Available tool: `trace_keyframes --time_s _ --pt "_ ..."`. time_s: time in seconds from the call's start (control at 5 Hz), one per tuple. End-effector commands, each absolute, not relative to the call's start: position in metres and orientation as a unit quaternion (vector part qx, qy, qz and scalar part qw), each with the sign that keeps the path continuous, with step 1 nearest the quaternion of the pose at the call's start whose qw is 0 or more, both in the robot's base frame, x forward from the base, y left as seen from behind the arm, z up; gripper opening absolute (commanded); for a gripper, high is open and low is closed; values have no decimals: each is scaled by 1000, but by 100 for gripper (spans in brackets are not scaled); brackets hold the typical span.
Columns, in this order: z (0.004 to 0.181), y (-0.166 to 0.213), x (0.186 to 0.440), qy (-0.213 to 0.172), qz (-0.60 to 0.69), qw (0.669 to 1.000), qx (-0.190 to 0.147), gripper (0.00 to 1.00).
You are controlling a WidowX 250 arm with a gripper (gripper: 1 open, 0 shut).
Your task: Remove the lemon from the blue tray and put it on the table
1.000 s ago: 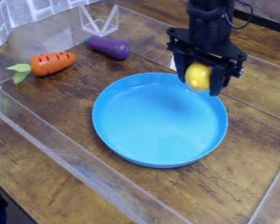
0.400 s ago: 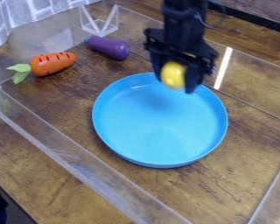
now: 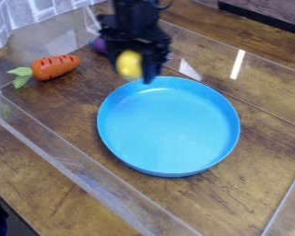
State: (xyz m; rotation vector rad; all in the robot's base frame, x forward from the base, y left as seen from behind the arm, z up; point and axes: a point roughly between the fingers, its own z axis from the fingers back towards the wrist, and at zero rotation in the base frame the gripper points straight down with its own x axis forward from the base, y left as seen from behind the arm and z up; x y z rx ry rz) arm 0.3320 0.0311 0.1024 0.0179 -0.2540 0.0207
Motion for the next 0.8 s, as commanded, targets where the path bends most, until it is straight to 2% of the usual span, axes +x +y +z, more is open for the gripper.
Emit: trace_keyframes --time_s 0.0,0.6 --pt "114 60 325 -154 22 988 22 0" --pt "59 80 337 -122 25 991 43 0"
